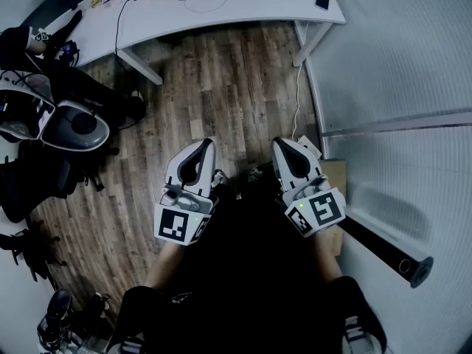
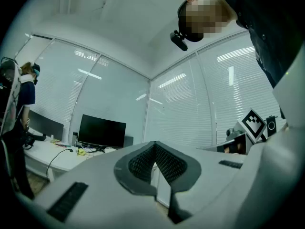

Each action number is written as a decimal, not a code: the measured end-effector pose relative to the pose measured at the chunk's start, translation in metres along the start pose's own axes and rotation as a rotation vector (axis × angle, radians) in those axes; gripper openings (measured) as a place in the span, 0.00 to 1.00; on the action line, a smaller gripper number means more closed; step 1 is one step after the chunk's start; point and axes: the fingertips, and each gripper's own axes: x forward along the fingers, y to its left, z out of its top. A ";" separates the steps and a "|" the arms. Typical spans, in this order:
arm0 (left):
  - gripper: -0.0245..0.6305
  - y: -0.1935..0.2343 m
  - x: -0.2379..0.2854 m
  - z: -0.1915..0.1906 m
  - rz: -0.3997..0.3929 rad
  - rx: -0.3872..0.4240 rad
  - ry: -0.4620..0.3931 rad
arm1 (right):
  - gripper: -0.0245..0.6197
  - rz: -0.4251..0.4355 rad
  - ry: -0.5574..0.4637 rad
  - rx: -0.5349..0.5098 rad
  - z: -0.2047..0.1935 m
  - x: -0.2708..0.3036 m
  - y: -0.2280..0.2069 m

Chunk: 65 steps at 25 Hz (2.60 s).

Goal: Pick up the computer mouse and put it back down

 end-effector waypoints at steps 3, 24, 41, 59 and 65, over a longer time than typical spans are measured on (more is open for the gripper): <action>0.05 -0.014 0.001 -0.005 0.013 0.011 0.017 | 0.04 -0.014 -0.002 -0.005 0.000 -0.013 -0.008; 0.05 -0.062 0.009 -0.009 0.056 0.038 0.009 | 0.04 0.028 -0.026 0.003 0.003 -0.049 -0.034; 0.05 -0.028 0.070 -0.021 0.016 0.019 0.004 | 0.04 -0.024 -0.023 -0.024 0.013 -0.003 -0.077; 0.05 0.086 0.212 -0.008 -0.070 0.005 -0.006 | 0.04 -0.107 -0.023 0.022 0.060 0.141 -0.144; 0.05 0.114 0.241 -0.005 -0.112 0.003 -0.014 | 0.04 -0.155 -0.033 0.023 0.065 0.172 -0.160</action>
